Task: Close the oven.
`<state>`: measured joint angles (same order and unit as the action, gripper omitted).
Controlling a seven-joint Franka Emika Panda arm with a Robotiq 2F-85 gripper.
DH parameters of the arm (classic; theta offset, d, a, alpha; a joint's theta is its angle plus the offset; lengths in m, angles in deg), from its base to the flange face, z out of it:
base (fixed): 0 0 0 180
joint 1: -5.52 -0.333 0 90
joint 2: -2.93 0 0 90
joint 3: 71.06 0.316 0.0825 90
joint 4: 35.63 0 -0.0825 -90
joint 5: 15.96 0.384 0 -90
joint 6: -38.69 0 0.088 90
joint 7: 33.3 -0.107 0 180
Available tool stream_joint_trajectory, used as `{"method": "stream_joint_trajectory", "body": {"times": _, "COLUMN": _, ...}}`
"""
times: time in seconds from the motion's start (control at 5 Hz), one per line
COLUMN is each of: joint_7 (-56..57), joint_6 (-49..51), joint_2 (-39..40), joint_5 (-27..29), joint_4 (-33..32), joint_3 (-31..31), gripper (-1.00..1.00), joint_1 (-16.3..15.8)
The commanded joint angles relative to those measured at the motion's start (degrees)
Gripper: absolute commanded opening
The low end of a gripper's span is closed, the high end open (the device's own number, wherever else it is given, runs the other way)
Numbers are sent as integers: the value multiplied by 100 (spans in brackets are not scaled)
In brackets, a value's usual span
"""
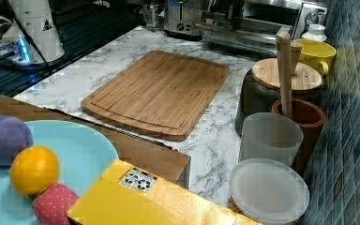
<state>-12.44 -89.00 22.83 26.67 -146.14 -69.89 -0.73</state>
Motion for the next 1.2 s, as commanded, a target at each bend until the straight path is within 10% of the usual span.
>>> {"method": "stream_joint_trajectory", "body": {"times": 0.2, "joint_7": -2290, "joint_6": -403, "joint_2": -473, "joint_5": -2244, "joint_4": 1201, "joint_3": 529, "gripper": -100, "joint_1": -1693}}
{"method": "stream_joint_trajectory", "body": {"times": 0.6, "joint_7": -5815, "joint_6": -547, "joint_2": -313, "joint_5": -5872, "joint_4": 1531, "joint_3": -94, "gripper": -100, "joint_1": -2865}}
{"method": "stream_joint_trajectory", "body": {"times": 1.2, "joint_7": -6504, "joint_6": -471, "joint_2": -1305, "joint_5": -6103, "joint_4": 1186, "joint_3": -30, "gripper": -100, "joint_1": -2875}}
